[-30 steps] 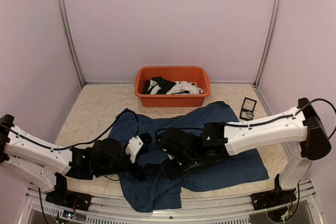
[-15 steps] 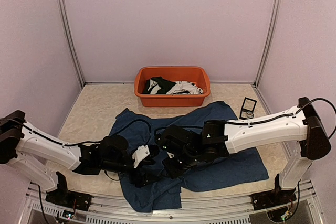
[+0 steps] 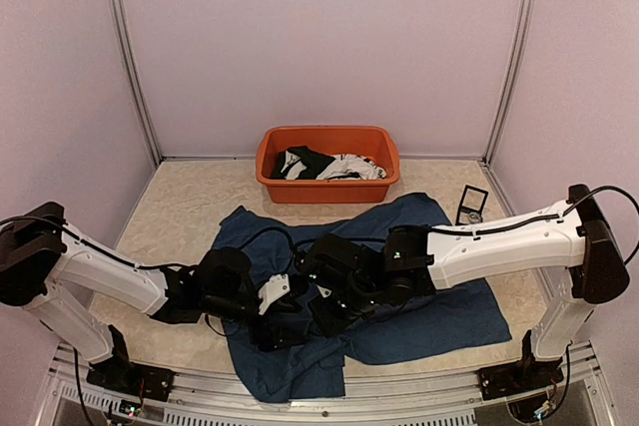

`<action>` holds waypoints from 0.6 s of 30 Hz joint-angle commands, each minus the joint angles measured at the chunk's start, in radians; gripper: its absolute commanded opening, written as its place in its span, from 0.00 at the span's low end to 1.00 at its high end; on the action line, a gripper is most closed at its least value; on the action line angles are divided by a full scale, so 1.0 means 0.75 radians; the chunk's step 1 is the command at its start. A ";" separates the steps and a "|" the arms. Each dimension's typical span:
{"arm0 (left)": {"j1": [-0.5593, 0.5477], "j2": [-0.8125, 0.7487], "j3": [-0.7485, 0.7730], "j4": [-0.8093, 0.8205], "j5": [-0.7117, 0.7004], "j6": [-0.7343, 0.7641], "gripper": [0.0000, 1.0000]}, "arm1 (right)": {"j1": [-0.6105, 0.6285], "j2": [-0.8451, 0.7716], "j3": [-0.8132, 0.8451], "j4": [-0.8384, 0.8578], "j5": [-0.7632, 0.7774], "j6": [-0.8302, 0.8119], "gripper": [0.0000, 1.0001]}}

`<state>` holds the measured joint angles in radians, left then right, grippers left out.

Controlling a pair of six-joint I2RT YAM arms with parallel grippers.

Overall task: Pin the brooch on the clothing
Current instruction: Cross the crumpled clothing at the center of the board.

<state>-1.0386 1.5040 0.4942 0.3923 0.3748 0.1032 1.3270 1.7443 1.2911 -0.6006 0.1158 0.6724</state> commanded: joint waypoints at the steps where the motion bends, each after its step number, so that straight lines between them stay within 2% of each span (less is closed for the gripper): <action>1: 0.019 0.032 0.064 0.040 0.082 0.057 0.79 | 0.000 -0.003 0.028 -0.013 -0.021 -0.027 0.00; 8: 0.060 0.083 0.087 0.090 0.174 0.061 0.73 | 0.000 -0.006 0.026 -0.009 -0.030 -0.036 0.00; 14: 0.102 0.095 0.081 0.159 0.274 0.040 0.60 | 0.001 -0.013 0.010 0.000 -0.035 -0.039 0.00; 18: 0.113 0.078 0.066 0.213 0.328 0.038 0.60 | 0.000 -0.013 0.003 0.005 -0.035 -0.038 0.00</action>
<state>-0.9718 1.5681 0.5262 0.4351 0.5663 0.1421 1.3178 1.7432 1.2953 -0.5938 0.1234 0.6727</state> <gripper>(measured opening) 0.596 0.005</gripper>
